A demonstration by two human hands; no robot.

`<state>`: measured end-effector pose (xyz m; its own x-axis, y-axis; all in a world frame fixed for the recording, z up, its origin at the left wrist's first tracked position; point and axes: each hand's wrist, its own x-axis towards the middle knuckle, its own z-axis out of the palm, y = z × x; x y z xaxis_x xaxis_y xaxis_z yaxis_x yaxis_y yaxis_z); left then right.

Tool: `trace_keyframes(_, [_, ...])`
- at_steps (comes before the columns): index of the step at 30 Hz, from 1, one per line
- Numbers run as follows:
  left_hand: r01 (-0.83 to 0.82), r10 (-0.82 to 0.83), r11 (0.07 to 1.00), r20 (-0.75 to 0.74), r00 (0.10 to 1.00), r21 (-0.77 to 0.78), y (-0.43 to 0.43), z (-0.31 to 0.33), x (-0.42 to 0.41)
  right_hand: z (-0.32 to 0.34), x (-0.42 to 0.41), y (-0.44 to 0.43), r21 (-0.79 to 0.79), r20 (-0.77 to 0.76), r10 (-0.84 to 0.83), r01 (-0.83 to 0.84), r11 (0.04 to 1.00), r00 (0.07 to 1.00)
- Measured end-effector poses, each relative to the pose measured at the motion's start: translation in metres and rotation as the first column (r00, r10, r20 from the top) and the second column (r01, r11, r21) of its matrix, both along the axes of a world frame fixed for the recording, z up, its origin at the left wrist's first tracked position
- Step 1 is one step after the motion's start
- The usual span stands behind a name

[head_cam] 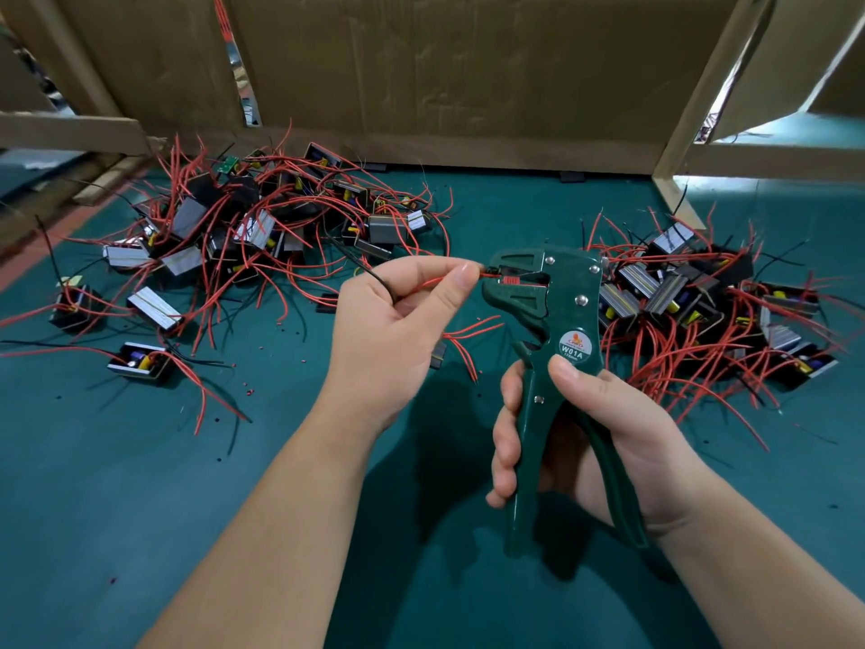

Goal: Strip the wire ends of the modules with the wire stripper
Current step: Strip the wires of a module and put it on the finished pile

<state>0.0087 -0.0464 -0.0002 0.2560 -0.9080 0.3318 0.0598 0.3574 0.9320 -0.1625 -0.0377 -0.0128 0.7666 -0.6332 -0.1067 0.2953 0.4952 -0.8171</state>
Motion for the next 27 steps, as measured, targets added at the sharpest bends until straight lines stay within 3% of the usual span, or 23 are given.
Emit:
trace_keyframes(5, [-0.029, 0.029, 0.999, 0.018, 0.999, 0.023, 0.0, 0.0, 0.002, 0.0, 0.0, -0.001, -0.006, -0.033, -0.033, 0.033, 0.999, 0.999])
trace_keyframes(10, [-0.05, 0.048, 0.999, 0.087, 0.995, 0.016, -0.002, 0.0, 0.0, 0.003, 0.006, 0.004, 0.02, -0.155, -0.166, 0.171, 0.985, 0.974])
trace_keyframes(13, [0.12, -0.108, 0.991, -0.18, 0.978, 0.055, -0.005, 0.003, 0.0, 0.004, 0.009, 0.003, 0.017, -0.235, -0.299, 0.311, 0.95, 0.925])
trace_keyframes(14, [0.179, -0.169, 0.983, -0.201, 0.965, 0.032, -0.006, 0.002, 0.0, 0.004, 0.01, 0.001, 0.023, -0.25, -0.324, 0.34, 0.94, 0.912])
trace_keyframes(16, [0.204, -0.199, 0.978, -0.087, 0.976, 0.049, -0.006, -0.002, -0.001, 0.005, 0.01, -0.001, 0.092, -0.223, -0.314, 0.341, 0.936, 0.923])
trace_keyframes(18, [0.151, -0.158, 0.985, 0.087, 0.984, 0.08, -0.005, -0.005, -0.001, 0.006, 0.007, -0.004, 0.165, -0.13, -0.302, 0.321, 0.933, 0.944])
trace_keyframes(20, [0.079, -0.089, 0.995, 0.171, 0.981, 0.063, -0.004, -0.005, 0.003, 0.006, 0.003, -0.006, 0.199, -0.045, -0.316, 0.319, 0.927, 0.948])
trace_keyframes(23, [0.0, -0.002, 1.0, 0.131, 0.991, 0.019, -0.005, -0.003, 0.011, 0.007, -0.001, -0.008, 0.192, -0.011, -0.321, 0.317, 0.929, 0.947])
trace_keyframes(27, [-0.047, 0.045, 0.999, 0.082, 0.996, 0.019, -0.006, 0.0, 0.014, 0.007, -0.003, -0.006, 0.164, 0.023, -0.152, 0.146, 0.975, 0.988])
